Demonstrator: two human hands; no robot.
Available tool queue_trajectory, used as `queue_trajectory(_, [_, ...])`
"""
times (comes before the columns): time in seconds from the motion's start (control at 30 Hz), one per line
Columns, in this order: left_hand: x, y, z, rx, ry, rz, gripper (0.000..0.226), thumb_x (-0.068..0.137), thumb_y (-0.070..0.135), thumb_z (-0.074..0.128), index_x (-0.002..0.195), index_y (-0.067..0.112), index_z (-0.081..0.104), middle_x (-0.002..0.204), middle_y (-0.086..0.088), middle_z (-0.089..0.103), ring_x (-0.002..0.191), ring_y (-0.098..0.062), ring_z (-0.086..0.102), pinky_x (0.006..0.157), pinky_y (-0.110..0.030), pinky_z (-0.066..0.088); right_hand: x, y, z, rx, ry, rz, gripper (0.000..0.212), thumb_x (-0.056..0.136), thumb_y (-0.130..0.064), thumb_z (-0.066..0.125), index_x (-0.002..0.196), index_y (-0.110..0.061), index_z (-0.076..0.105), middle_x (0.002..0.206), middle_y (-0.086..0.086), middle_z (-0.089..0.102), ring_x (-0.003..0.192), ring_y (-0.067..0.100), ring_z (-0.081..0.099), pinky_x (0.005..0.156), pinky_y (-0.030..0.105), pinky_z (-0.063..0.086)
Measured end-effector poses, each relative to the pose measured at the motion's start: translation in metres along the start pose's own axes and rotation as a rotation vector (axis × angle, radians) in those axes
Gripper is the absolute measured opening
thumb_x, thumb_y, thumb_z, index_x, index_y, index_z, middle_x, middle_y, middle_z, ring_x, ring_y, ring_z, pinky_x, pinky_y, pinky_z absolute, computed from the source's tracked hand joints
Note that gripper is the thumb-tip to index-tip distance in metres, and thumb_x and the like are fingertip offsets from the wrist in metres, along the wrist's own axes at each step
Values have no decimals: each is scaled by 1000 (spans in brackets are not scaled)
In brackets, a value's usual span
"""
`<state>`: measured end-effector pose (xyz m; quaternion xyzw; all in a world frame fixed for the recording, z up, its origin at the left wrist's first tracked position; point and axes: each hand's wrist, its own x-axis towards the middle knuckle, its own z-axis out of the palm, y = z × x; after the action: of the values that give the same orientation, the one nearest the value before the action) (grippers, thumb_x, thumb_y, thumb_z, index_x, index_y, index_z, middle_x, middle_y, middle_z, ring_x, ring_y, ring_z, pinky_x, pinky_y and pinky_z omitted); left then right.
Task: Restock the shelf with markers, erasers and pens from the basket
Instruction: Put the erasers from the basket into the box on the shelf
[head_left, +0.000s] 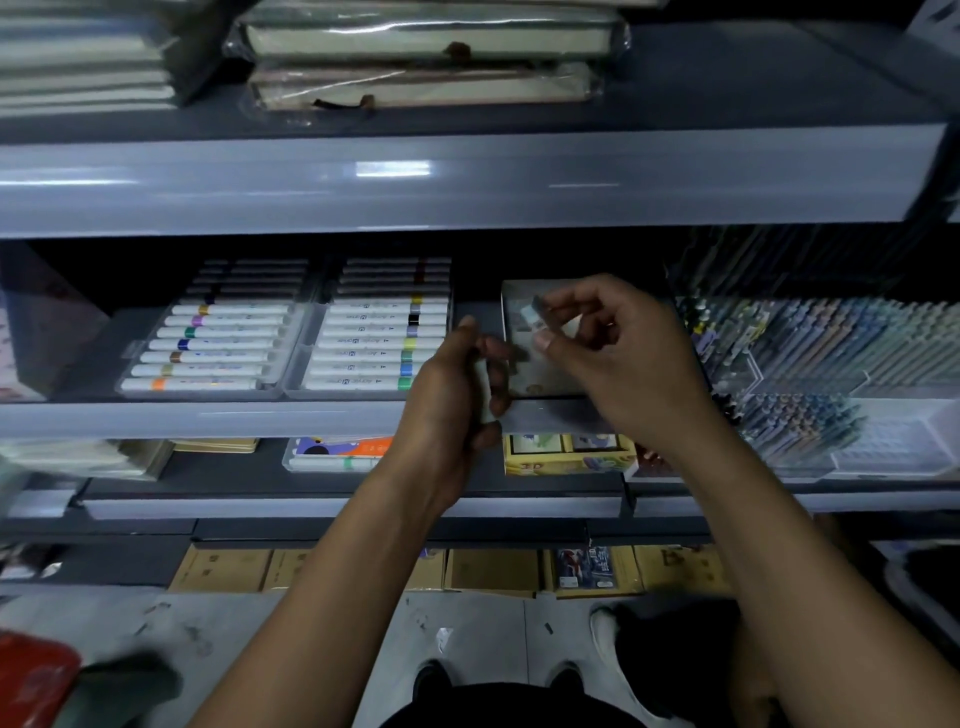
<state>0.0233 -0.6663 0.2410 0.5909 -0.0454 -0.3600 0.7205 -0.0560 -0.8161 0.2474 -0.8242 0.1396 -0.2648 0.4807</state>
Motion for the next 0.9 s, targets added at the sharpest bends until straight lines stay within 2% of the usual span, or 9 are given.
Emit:
queue_trajectory(0.1, [8, -9, -1, 250, 77, 179, 26, 101, 15, 58, 78, 22, 67, 59, 9, 52, 50, -10, 42, 42, -20, 29, 17, 14, -16, -132, 20, 33, 23, 87, -26, 81, 104, -38, 71, 94, -21, 70, 70, 0, 54, 68, 21, 50])
queue_trajectory(0.2, [16, -19, -6, 617, 112, 458, 11, 97, 10, 69, 91, 19, 74, 81, 12, 73, 75, -4, 67, 64, -25, 51, 35, 31, -25, -357, -9, 44, 23, 87, -25, 81, 109, -27, 75, 87, -23, 65, 71, -10, 55, 66, 10, 41])
queue_trajectory(0.27, [19, -25, -10, 795, 93, 555, 8, 95, 15, 73, 97, 22, 75, 87, 13, 72, 80, 0, 66, 66, -19, 50, 44, 38, -26, -506, -51, 31, 25, 88, -23, 80, 113, -21, 75, 93, -15, 69, 76, -9, 57, 69, 7, 40])
queue_trajectory(0.37, [22, -32, -14, 945, 79, 604, 10, 96, 21, 72, 102, 27, 77, 83, 16, 68, 75, 5, 62, 59, -6, 39, 54, 45, -24, -678, -140, -5, 31, 90, -21, 77, 120, -19, 73, 117, 0, 73, 104, 18, 67, 87, 23, 47])
queue_trajectory(0.43, [23, -35, -14, 990, 83, 624, 11, 98, 23, 71, 105, 27, 78, 83, 13, 67, 73, 3, 62, 59, -5, 38, 59, 45, -20, -773, -195, -12, 33, 92, -23, 74, 125, -20, 71, 127, 3, 70, 115, 26, 65, 96, 35, 54])
queue_trajectory(0.5, [23, -34, -15, 996, 81, 621, 13, 99, 21, 69, 107, 27, 77, 86, 11, 68, 72, 3, 61, 60, -6, 39, 62, 43, -16, -862, -227, -20, 32, 92, -21, 71, 124, -20, 70, 127, 6, 70, 114, 30, 65, 94, 40, 55])
queue_trajectory(0.63, [22, -32, -14, 983, 76, 606, 14, 99, 19, 68, 106, 27, 78, 91, 9, 72, 78, -3, 63, 63, -6, 41, 64, 38, -9, -994, -220, -18, 22, 87, -11, 70, 109, -15, 73, 112, 11, 73, 100, 34, 68, 83, 39, 57])
queue_trajectory(0.77, [22, -32, -14, 973, 75, 599, 15, 99, 19, 68, 105, 28, 78, 90, 12, 70, 78, 6, 61, 64, -5, 41, 64, 34, -6, -1024, -220, -10, 22, 85, -7, 68, 106, -13, 74, 108, 13, 73, 97, 35, 68, 82, 39, 58])
queue_trajectory(0.9, [22, -32, -14, 977, 84, 618, 14, 99, 19, 68, 104, 28, 78, 90, 10, 72, 74, -1, 61, 62, -7, 42, 61, 30, -4, -1001, -208, -13, 21, 86, -16, 67, 104, -11, 74, 107, 13, 74, 96, 35, 68, 82, 40, 58])
